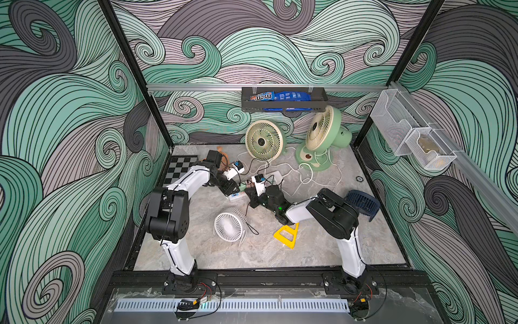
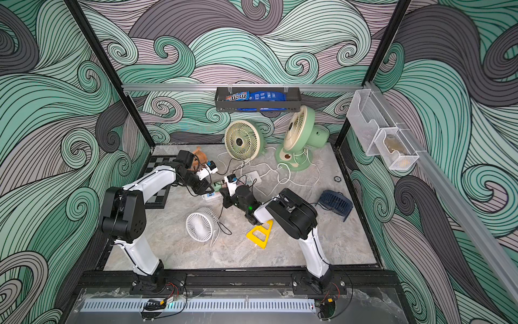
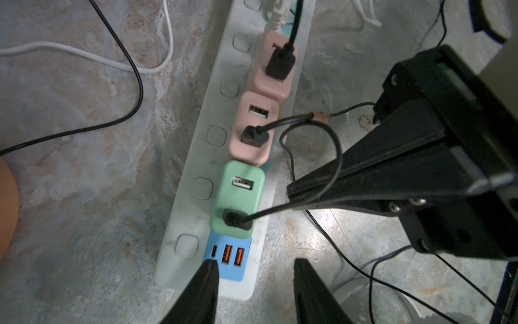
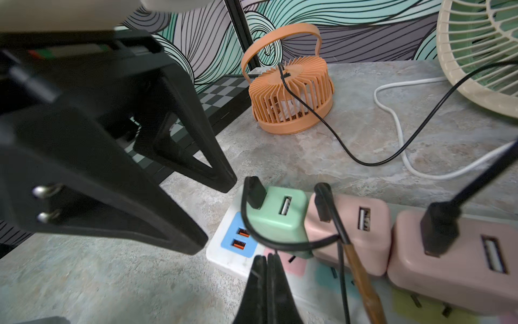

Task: Unplug the desk fan from the power strip
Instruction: Remove the plug from the socket.

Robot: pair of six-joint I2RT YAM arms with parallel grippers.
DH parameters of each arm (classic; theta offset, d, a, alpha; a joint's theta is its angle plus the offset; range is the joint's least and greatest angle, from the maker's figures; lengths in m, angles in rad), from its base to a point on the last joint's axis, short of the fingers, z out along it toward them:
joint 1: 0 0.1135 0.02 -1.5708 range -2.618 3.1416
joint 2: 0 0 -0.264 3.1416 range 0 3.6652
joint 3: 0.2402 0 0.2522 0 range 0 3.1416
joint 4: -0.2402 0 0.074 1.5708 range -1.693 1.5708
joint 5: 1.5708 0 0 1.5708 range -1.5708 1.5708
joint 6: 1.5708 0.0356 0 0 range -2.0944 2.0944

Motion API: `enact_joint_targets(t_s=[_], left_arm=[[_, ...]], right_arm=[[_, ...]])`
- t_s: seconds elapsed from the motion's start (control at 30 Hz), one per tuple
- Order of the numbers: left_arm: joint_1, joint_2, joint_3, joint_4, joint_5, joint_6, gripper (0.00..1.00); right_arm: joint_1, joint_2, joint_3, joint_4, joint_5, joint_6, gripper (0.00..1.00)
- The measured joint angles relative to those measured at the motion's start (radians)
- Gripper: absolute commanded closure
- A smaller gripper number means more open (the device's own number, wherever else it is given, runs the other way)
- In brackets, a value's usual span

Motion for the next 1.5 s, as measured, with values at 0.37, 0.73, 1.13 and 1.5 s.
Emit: enact_joint_targets(t_s=[0.37, 0.73, 1.13, 1.5], left_arm=[[-0.026, 0.031, 0.033, -0.005, -0.039, -0.015, 0.60], [-0.048, 0.062, 0.033, -0.006, -0.072, -0.017, 0.64], [-0.061, 0.091, 0.069, -0.008, -0.130, -0.031, 0.60], [-0.087, 0.130, 0.106, -0.003, -0.156, -0.039, 0.55]], right_arm=[[0.000, 0.036, 0.014, -0.051, 0.050, 0.013, 1.00], [0.000, 0.049, 0.040, -0.076, 0.101, 0.047, 1.00], [0.000, 0.050, 0.040, -0.076, 0.105, 0.072, 1.00], [0.000, 0.050, 0.038, -0.072, 0.105, 0.076, 1.00]])
